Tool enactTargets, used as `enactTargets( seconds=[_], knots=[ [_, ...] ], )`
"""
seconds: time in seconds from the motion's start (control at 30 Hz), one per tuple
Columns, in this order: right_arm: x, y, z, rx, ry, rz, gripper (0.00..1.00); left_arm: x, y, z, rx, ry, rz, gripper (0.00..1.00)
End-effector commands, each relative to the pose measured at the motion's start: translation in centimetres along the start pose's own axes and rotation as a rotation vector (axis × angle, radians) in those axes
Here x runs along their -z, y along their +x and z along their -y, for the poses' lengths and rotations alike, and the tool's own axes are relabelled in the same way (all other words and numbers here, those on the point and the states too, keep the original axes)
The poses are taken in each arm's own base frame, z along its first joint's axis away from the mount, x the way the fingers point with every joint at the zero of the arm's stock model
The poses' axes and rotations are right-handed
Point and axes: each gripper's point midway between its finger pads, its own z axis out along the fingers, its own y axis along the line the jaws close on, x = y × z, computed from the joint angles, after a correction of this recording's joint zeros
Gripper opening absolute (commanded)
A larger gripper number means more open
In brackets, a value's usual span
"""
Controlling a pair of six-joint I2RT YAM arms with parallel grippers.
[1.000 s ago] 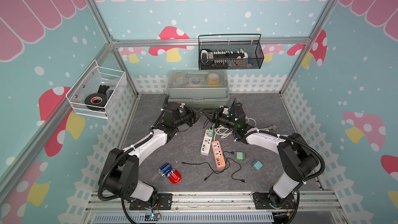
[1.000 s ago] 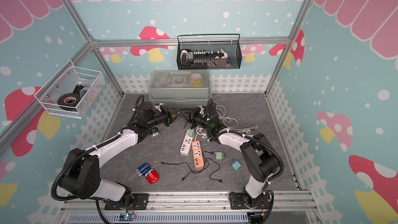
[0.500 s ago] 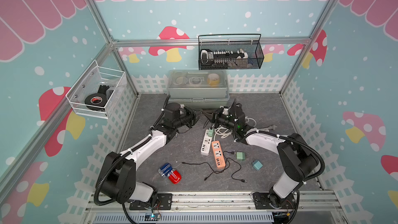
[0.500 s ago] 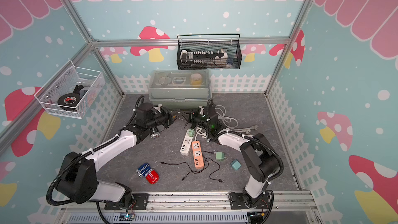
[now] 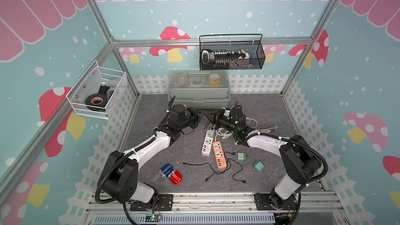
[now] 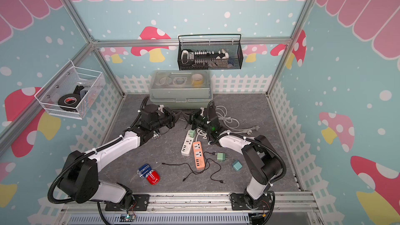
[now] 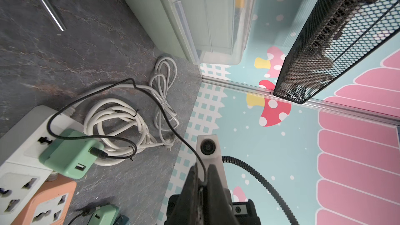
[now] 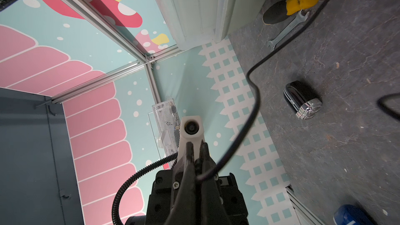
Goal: Charge the electric shaver
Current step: Pick up the charging cable from the center of the board.
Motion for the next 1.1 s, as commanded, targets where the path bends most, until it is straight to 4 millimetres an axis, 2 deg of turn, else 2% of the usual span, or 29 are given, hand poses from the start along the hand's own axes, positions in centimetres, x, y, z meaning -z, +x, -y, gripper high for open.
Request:
enactTargets(
  seconds=[0.0,0.2,0.27,0.4,0.47,0.53,0.6,0.63,0.77,0.87,0.97,1.07],
  knots=[
    [0.3,0.7,-1.3,-0.005,-0.046,-0.005,0.0,-0.3,0.0,1.1,-0.02,0.028,0.011,0.1],
    [0.0,1.4,-1.2,-0.017,-0.044,-0.022,0.0,-0.4,-0.1,0.9,-0.025,0.019,0.017,0.07],
    [0.0,1.8,-1.3,-0.021,-0.048,-0.026,0.0,-0.5,-0.1,0.9,-0.028,0.021,0.016,0.0],
    [0.1,2.1,-1.5,-0.012,-0.054,-0.029,0.01,-0.4,-0.2,0.7,-0.029,0.007,0.017,0.0],
    [0.4,1.9,-1.5,0.002,-0.053,-0.03,0.19,-0.3,-0.1,1.0,-0.028,0.007,-0.004,0.0],
    [0.8,1.5,-1.2,0.03,-0.033,-0.039,0.31,-0.1,-0.1,1.3,-0.019,0.006,-0.043,0.0],
    [0.9,1.0,-1.3,0.06,-0.042,-0.072,0.36,0.0,0.5,1.7,-0.01,0.019,-0.102,0.0],
    [0.7,1.2,-1.4,0.07,-0.049,-0.111,0.37,0.2,-0.2,1.9,0.0,0.022,-0.117,0.0],
    [0.4,2.1,-2.0,0.082,-0.088,-0.194,0.43,0.6,0.2,2.2,0.009,0.016,-0.226,0.0],
    [0.1,2.1,-2.6,0.068,-0.131,-0.209,0.42,1.1,0.1,1.8,0.009,-0.001,-0.258,0.0],
    [-0.4,2.0,-2.3,0.048,-0.13,-0.223,0.4,1.4,0.1,1.5,0.013,-0.008,-0.274,0.0],
    [-0.7,2.0,-2.5,0.038,-0.14,-0.236,0.31,1.4,0.1,1.5,0.015,-0.013,-0.281,0.0]
  ],
)
